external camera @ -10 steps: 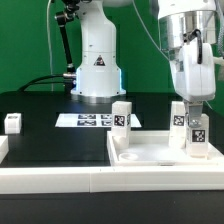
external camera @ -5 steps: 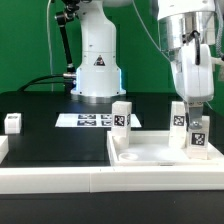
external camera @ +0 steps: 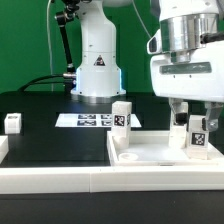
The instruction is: Assemble square table
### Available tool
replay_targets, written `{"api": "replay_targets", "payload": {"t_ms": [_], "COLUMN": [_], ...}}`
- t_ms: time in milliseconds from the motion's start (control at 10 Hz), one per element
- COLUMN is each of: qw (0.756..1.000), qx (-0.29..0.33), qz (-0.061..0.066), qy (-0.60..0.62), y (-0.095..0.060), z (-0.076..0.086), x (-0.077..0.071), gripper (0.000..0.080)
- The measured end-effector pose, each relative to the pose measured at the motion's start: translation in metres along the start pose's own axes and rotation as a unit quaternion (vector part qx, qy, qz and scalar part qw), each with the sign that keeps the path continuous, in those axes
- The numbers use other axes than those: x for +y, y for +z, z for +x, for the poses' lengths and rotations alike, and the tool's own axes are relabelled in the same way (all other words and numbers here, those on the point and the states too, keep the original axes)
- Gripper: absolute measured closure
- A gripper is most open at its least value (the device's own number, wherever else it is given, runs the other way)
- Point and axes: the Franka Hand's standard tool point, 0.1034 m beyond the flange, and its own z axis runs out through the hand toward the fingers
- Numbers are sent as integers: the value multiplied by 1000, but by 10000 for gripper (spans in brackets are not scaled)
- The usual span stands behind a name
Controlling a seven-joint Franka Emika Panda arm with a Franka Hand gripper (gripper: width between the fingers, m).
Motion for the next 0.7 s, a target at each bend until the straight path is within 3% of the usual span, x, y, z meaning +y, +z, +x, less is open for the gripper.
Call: {"api": "replay_targets", "payload": {"t_ms": [200,400,700], "qw": [997,985,957], "qx": [2,7,8], "qz": [3,-2,-20], "qy": [-78,-171,-288], "y": [-1,-1,-1], "z": [0,1,4], "x": [-5,-7,-8], "gripper": [151,151,151]}}
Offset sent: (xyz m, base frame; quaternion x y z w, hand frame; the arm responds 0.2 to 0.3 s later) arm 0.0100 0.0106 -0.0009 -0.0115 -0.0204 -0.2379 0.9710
